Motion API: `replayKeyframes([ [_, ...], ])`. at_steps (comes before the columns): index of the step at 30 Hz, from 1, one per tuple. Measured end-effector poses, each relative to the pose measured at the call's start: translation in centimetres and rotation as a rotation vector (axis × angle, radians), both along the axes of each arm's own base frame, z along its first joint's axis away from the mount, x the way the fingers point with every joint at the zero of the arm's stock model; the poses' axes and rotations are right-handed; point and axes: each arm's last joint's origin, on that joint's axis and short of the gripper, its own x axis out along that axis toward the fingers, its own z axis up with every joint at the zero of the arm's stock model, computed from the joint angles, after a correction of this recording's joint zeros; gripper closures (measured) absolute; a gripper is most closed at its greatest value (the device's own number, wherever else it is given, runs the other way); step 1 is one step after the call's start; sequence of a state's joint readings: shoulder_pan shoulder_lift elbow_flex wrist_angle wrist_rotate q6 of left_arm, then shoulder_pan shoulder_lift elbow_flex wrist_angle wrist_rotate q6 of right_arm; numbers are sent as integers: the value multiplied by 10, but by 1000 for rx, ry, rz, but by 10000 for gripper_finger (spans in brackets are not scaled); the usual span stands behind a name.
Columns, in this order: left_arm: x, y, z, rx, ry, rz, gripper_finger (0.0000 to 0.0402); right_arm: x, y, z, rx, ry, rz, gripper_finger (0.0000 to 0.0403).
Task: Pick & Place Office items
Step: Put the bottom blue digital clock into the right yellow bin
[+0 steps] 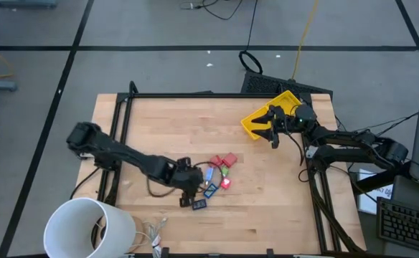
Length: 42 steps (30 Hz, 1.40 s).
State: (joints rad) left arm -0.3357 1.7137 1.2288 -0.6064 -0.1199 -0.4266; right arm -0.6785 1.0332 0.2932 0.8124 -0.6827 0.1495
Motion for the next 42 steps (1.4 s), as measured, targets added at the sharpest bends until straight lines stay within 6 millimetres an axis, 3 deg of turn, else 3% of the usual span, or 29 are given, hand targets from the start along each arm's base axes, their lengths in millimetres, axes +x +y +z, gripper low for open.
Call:
replayKeyframes([
  [5, 12, -12, -17, -145, 27, -39, 83, 0, 0, 1, -1, -6, 0, 175],
  [11, 12, -29, -41, -125, 92, -61, 80, 0, 0, 5, 5, -44, 0, 175],
  [19, 16, -39, -69, -155, 156, 42, 80, 0, 0, 9, 47, -78, 4, 181],
  [32, 9, -54, -83, -45, 162, 105, 81, 4, 7, 9, 76, -72, 48, 183],
  [36, 7, -55, -84, -12, 164, 97, 101, 6, 11, 9, 61, -73, 69, 186],
  [42, 7, -53, -85, 17, 163, 91, 170, 7, 12, 9, 57, -79, 72, 188],
])
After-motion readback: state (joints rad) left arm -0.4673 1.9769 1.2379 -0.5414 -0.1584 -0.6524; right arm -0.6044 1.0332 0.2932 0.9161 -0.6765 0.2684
